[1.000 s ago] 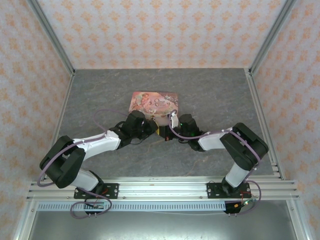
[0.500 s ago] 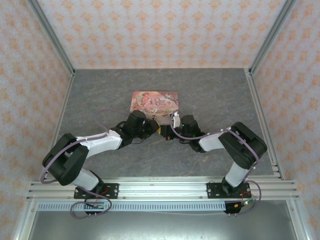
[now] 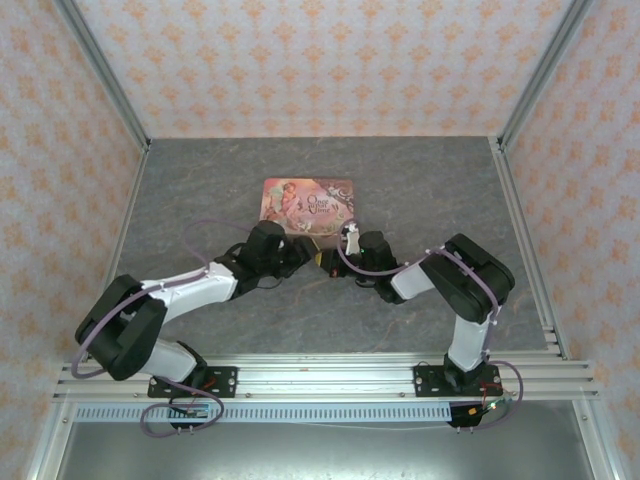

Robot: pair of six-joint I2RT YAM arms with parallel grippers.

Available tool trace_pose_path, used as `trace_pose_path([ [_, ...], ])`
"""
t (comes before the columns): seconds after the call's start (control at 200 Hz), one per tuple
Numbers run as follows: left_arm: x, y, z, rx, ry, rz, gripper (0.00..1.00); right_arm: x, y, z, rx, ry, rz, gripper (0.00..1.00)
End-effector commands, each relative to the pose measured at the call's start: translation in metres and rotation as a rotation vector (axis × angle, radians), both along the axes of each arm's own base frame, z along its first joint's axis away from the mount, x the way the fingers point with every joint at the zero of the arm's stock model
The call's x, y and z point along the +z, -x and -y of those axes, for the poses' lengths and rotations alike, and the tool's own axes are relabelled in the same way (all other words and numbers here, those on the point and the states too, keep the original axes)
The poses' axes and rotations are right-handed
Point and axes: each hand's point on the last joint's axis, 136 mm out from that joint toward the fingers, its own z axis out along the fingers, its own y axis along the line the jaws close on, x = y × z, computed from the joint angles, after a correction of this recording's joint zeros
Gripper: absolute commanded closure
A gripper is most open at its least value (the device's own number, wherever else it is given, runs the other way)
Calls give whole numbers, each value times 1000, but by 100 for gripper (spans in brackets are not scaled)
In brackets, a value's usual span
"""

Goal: Unlock a padlock with a key

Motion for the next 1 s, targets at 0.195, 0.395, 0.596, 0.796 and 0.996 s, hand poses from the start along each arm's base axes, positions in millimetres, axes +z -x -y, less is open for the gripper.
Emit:
trace_pose_path([
  [0.195, -2, -2, -32, 84, 65, 14, 42, 20, -6, -8, -7, -73, 30, 100],
  [0.395, -6, -10, -24, 94, 129, 24, 47, 20, -5, -15, 16, -48, 34, 100],
  [0.596, -12, -19, -22, 135, 180, 44, 52, 20, -3, -18, 22, -47, 27, 100],
  [0.796, -17, -25, -21, 151, 190, 48, 54, 21, -1, -24, 25, -57, 16, 100],
  [0.996, -29, -29, -20, 169, 185, 39, 55, 21, 0, -26, 23, -61, 7, 100],
])
